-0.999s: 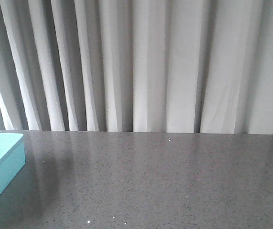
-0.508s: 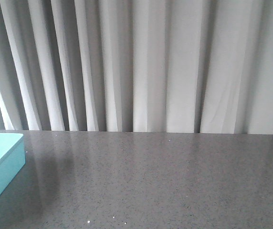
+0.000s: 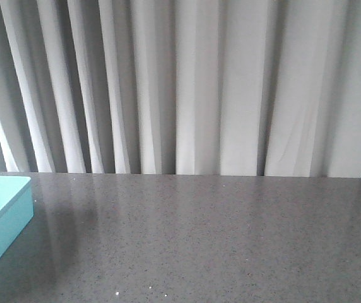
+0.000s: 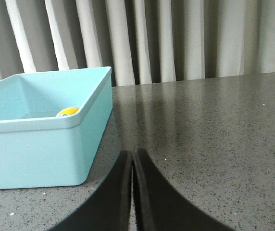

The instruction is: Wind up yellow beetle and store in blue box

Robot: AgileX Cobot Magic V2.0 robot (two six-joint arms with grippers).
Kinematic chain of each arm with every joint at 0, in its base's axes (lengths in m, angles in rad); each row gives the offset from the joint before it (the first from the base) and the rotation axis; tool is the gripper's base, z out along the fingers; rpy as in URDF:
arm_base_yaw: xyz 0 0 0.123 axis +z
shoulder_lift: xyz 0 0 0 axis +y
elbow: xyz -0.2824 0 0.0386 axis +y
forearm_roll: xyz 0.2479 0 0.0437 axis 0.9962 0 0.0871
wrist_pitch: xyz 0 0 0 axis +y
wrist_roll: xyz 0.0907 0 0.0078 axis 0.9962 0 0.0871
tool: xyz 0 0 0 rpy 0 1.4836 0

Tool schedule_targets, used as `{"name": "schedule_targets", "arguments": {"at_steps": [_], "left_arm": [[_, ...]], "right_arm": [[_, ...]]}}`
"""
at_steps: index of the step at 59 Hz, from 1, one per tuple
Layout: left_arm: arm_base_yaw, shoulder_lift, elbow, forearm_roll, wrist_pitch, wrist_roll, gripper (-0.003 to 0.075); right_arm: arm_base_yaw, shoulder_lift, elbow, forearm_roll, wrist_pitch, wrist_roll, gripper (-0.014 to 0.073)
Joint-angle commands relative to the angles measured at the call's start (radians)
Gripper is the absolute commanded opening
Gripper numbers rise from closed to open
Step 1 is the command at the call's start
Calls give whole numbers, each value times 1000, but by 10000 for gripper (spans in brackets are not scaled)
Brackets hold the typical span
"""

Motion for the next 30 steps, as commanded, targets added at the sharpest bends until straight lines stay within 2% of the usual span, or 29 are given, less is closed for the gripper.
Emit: {"name": "schedule_targets", "arguments": {"at_steps": [1, 8, 30], "left_arm": [[-5, -6, -14, -3, -74, -10, -6], [-5, -6, -14, -3, -74, -10, -6], [-5, -6, -14, -3, -74, -10, -6]], "right_arm": [[0, -11, 4, -5, -57, -4, 162], [0, -11, 4, -66, -24, -4, 162], [0, -11, 3, -63, -17, -4, 162]]}}
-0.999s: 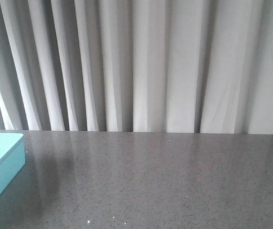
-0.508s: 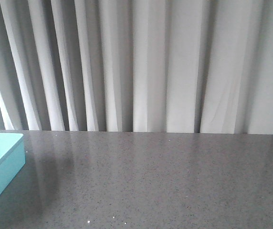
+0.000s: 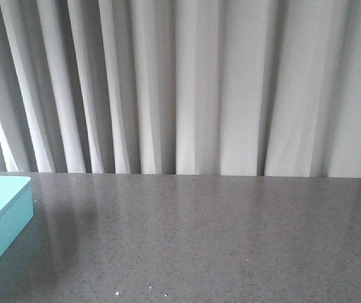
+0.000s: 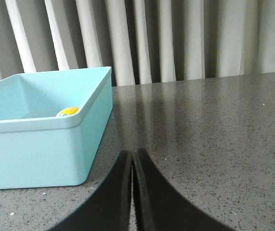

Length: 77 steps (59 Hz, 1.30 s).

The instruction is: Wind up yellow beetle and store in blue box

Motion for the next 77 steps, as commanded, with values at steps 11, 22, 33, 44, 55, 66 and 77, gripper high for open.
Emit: {"name": "schedule_targets", "arguments": {"at_steps": [11, 22, 33, 44, 55, 66, 77], "left_arm": [[-5, -6, -14, -3, -74, -10, -6], [-5, -6, -14, -3, -74, -10, -6], [-5, -6, -14, -3, -74, -10, -6], [-5, -6, -14, -3, -74, -10, -6], [-5, -6, -14, -3, -74, -10, -6], [-5, -6, -14, -3, -74, -10, -6], [-5, -6, -14, 7, -75, -8, -6]], "right_arm": [[0, -11, 3, -11, -67, -4, 145], [0, -11, 3, -7, -68, -4, -14], [0, -11, 3, -6, -69, -4, -8], [0, -11, 3, -6, -69, -4, -7], [0, -11, 3, -6, -69, -4, -7], [0, -11, 3, -6, -69, -4, -7], [0, -11, 3, -6, -69, -4, -7]]}}
